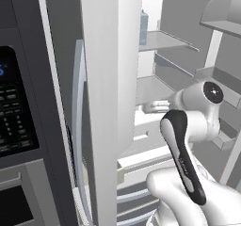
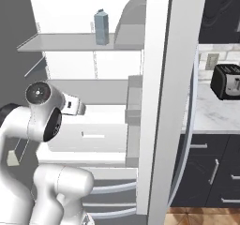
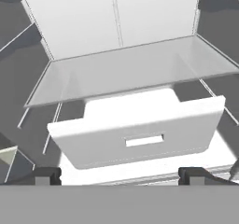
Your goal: Take a sugar cube from the saucer and place it inside the coffee. Then, grab milk from the fridge and place it next to the coffee on the counter to sweeten the coffee.
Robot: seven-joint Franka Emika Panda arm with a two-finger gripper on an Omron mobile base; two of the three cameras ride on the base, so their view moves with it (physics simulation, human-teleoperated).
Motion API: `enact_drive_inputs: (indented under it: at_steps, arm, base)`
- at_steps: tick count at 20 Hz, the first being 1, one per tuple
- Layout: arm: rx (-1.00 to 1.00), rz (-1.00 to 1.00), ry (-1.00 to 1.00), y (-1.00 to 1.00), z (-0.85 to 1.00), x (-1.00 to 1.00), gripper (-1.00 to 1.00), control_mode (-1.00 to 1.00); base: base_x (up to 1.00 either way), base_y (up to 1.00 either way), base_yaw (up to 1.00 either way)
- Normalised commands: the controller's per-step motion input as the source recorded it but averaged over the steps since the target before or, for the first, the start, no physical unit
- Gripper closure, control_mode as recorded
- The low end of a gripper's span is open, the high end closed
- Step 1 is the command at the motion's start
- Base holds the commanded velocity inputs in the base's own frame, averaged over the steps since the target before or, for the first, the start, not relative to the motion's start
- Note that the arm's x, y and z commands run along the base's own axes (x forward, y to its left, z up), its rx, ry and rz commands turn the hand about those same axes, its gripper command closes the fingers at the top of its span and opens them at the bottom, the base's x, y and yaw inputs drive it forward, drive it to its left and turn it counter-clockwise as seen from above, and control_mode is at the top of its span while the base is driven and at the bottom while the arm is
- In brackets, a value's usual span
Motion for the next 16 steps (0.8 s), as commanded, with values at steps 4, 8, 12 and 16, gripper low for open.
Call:
enact_drive_inputs:
  at_steps: [4, 8, 12, 16]
  arm:
    - [-0.22, 0.0, -0.19, -0.01, 0.78, 0.3, -1.0, -1.0]
    - [-0.21, 0.0, -0.15, -0.32, 0.81, 0.08, -1.0, -1.0]
    - [-0.12, 0.0, -0.13, -0.32, 0.92, 0.08, -1.0, -1.0]
    - [-0.03, 0.0, -0.12, -0.08, 0.87, 0.19, -1.0, -1.0]
  base:
    - [0.0, 0.0, 0.0]
    - [0.0, 0.0, 0.0]
    - [0.0, 0.0, 0.0]
    - [0.0, 0.0, 0.0]
